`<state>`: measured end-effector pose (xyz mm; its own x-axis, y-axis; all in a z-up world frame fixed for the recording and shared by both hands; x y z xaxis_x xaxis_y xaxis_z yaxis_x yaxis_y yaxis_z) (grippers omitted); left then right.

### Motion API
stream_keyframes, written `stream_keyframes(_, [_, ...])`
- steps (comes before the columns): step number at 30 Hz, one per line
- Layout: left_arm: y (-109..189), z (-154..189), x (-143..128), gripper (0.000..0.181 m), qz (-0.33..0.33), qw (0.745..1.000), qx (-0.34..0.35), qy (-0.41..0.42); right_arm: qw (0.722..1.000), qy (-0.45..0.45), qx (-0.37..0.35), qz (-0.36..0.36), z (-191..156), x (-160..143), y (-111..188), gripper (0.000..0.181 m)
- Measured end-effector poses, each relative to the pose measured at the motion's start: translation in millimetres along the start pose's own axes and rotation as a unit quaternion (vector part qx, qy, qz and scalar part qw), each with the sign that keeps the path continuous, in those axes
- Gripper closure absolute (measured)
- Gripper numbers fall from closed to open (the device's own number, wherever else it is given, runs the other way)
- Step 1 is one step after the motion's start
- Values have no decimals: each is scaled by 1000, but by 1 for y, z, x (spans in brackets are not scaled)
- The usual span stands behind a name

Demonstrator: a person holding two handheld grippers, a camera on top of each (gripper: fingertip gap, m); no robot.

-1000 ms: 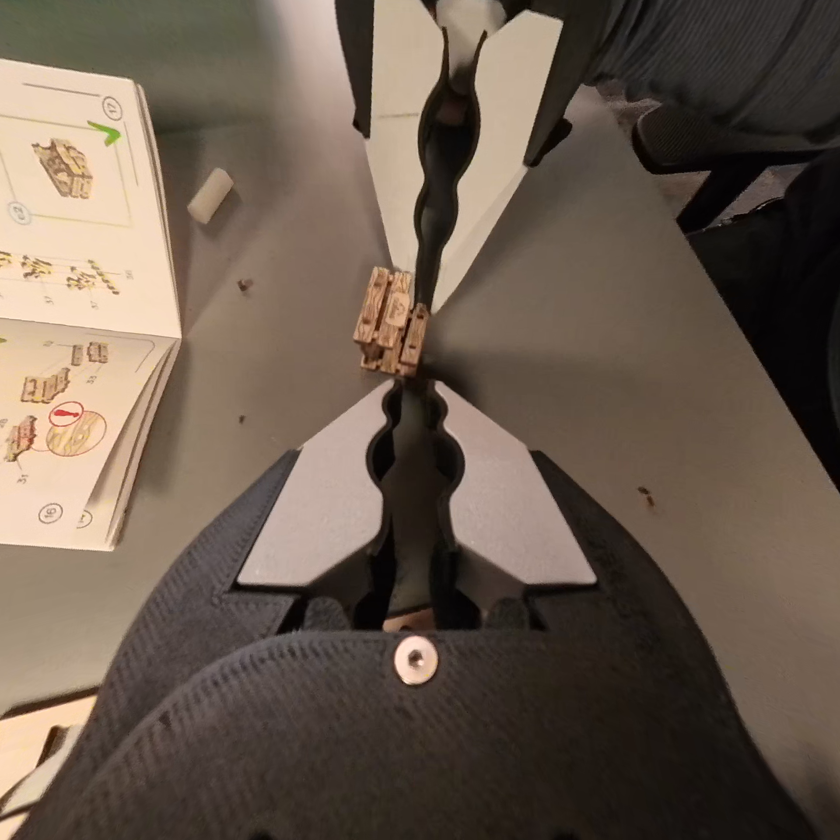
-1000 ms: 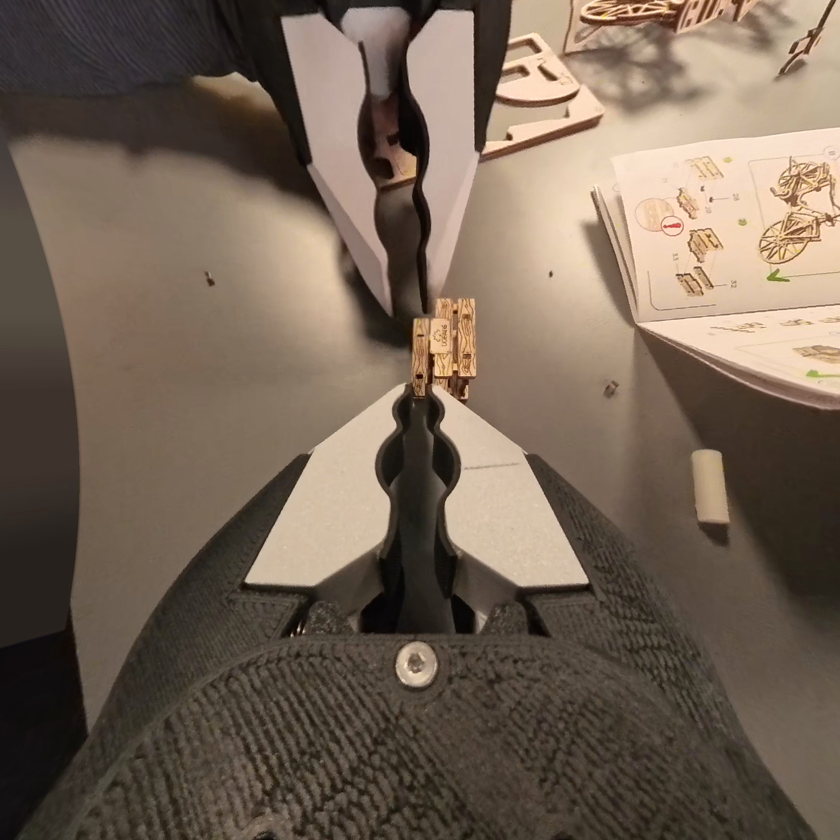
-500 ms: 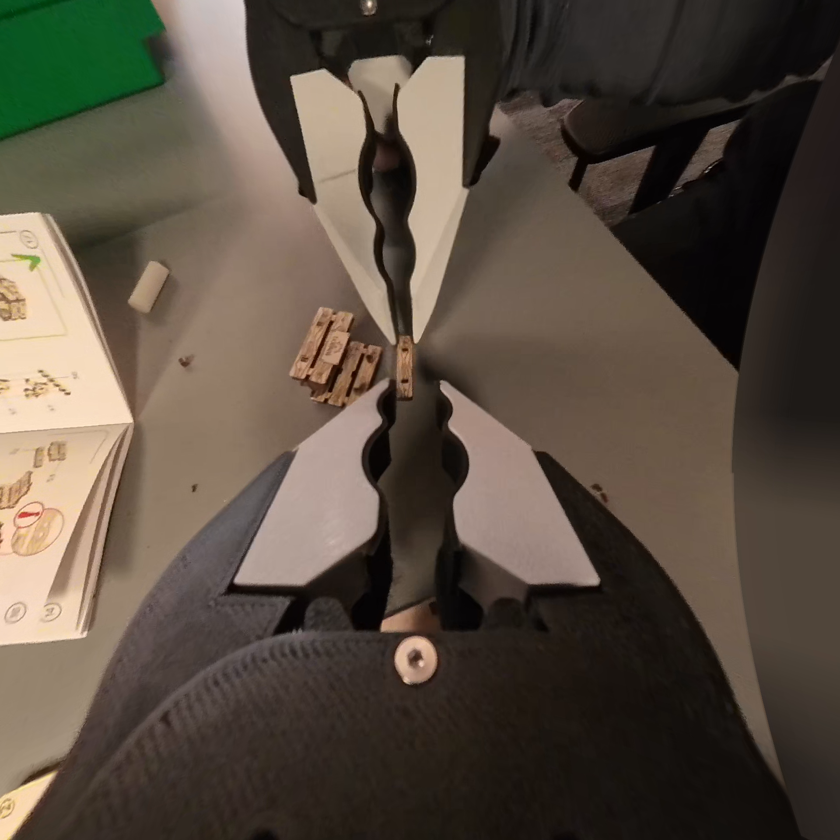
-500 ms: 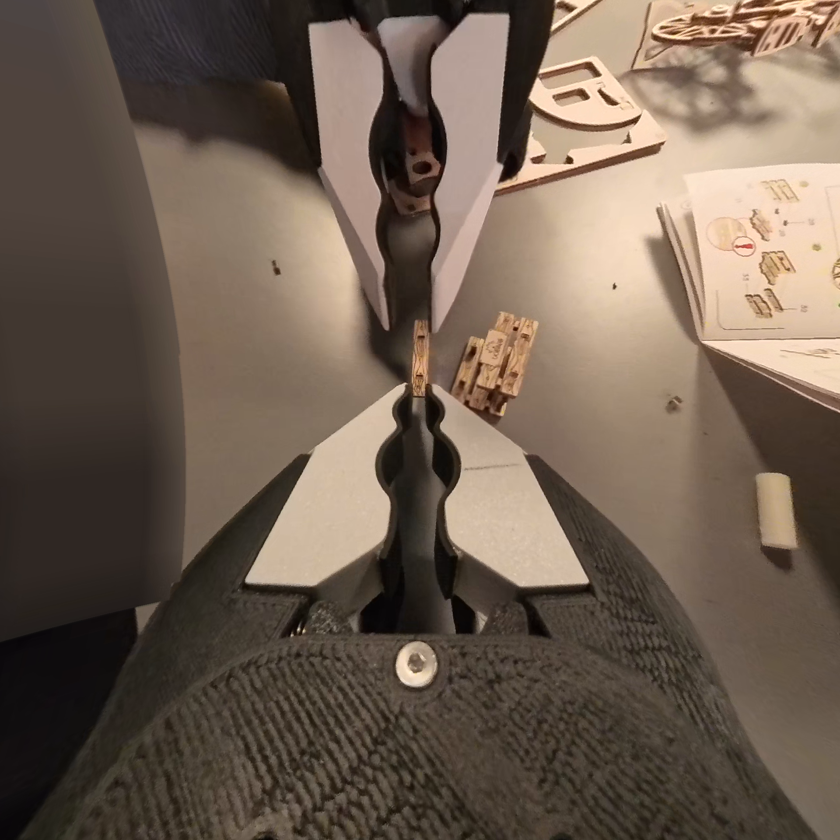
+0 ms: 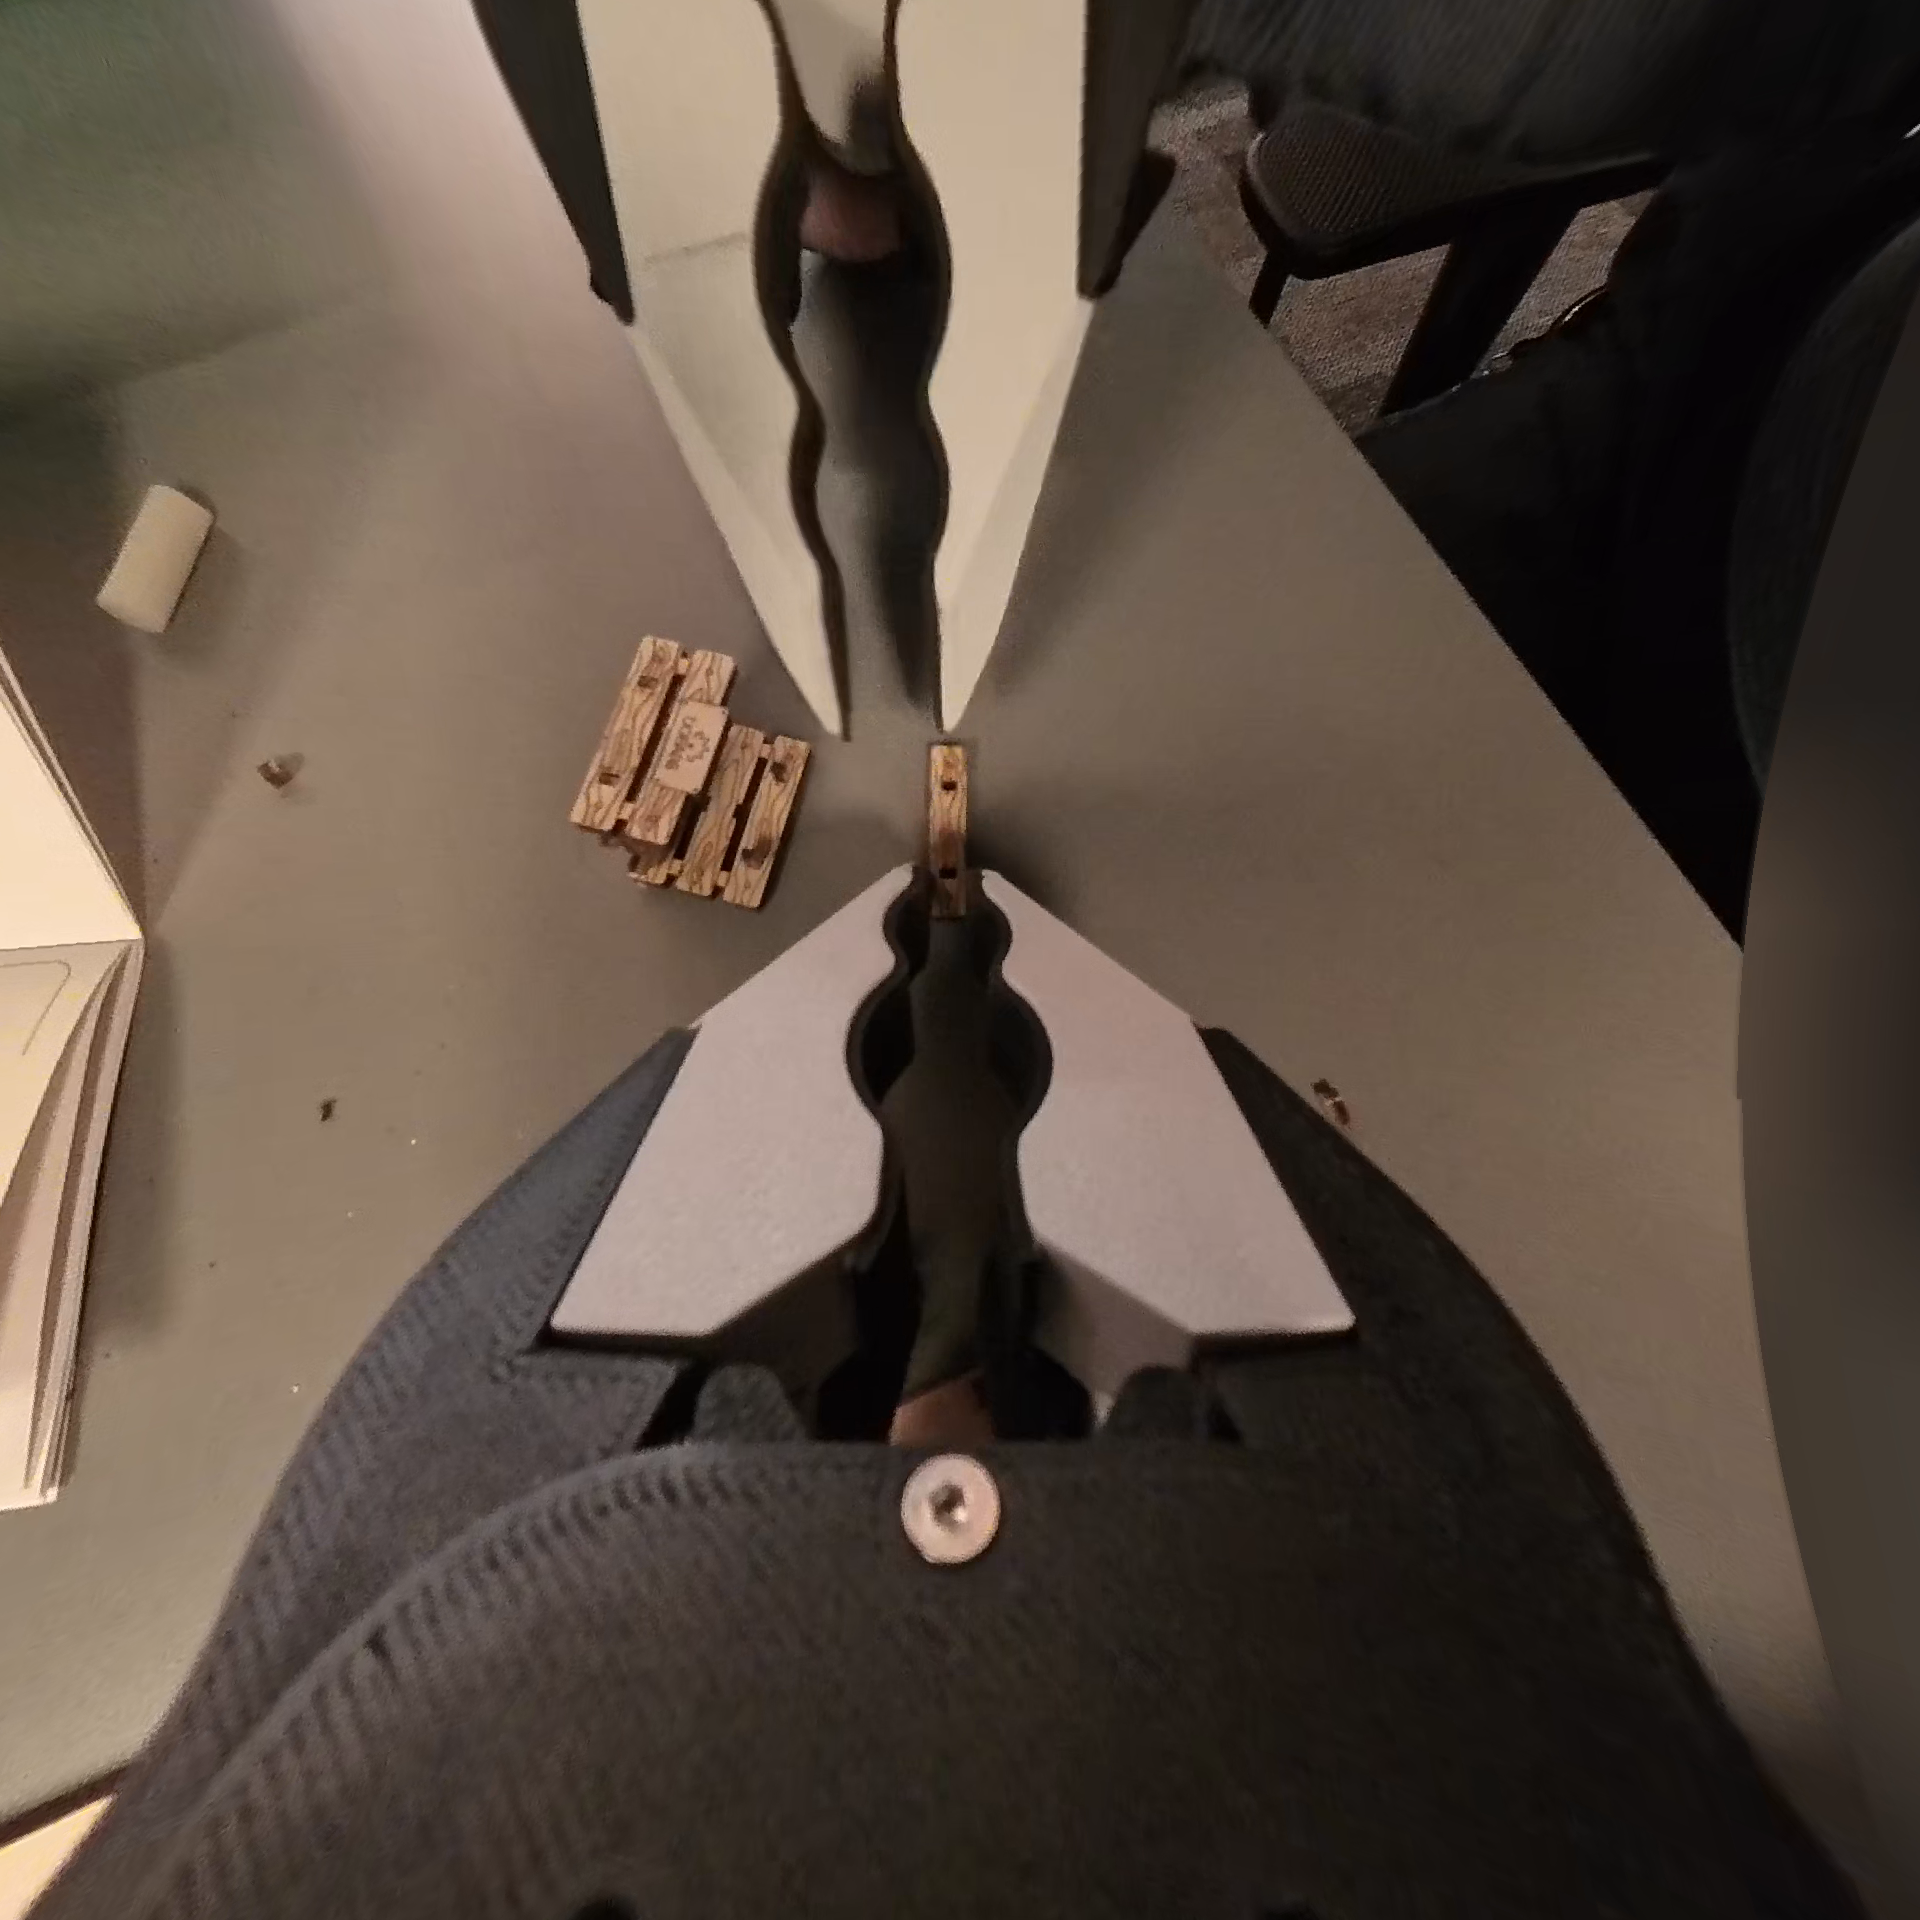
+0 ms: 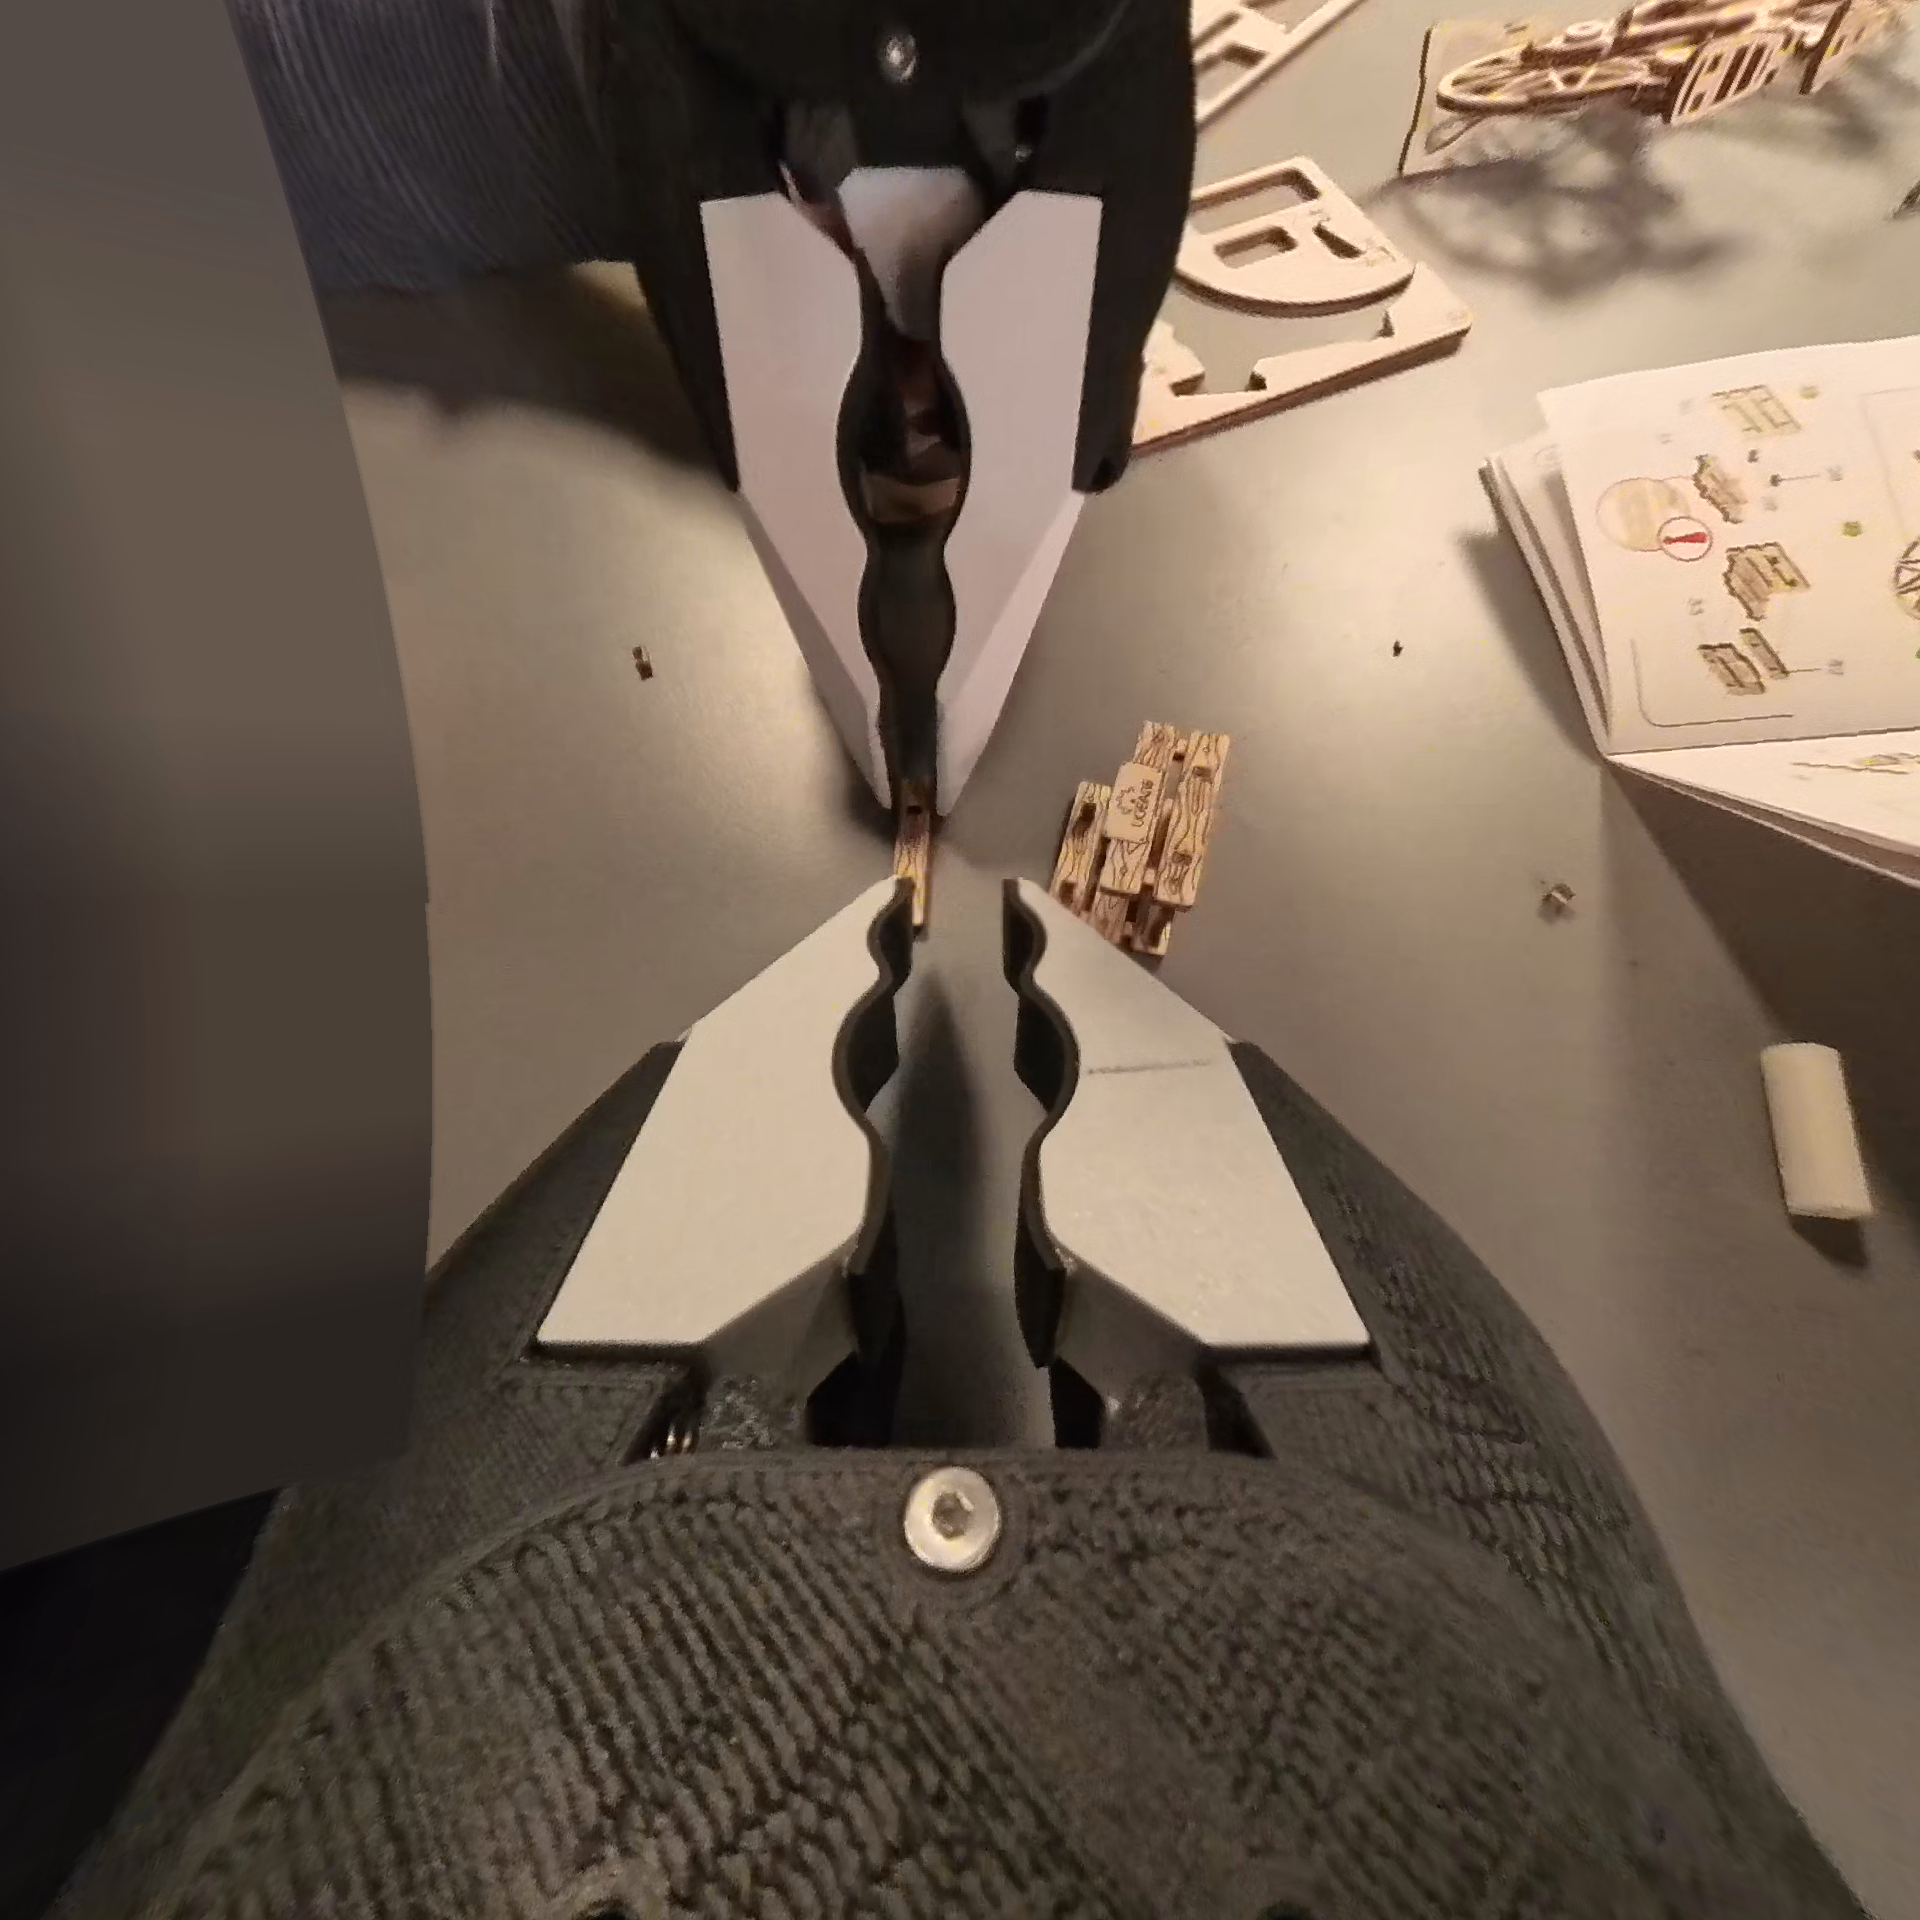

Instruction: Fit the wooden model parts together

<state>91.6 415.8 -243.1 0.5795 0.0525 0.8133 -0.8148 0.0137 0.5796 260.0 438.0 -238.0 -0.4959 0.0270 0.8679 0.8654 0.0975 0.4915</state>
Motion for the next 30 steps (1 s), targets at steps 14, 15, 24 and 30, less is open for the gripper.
stream_keyframes(14, [0,-7,2,176,6,1000,23,4,998,56,16,-29,1,-2,-4,163])
stream_keyframes(15, [0,-7,3,176,11,1000,24,1,997,63,10,-36,1,-2,-5,165])
stream_keyframes(24, [0,-10,4,176,17,999,34,-12,998,63,3,-16,1,-1,-2,169])
stream_keyframes(30, [0,-12,4,177,19,1000,19,-4,998,63,-6,-13,2,0,-1,178])
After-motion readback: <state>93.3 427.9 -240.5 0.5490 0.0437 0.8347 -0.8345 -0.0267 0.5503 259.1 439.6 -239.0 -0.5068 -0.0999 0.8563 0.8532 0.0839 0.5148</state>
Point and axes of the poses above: each gripper's, where its closed fingertips meet, y back along the fingers, x out of its top, z = x × y across the jaws, the point moved 10 cm from there along y, back along the fingers, and after that the axes turned 6 degrees about z, right-handed, at the moved point
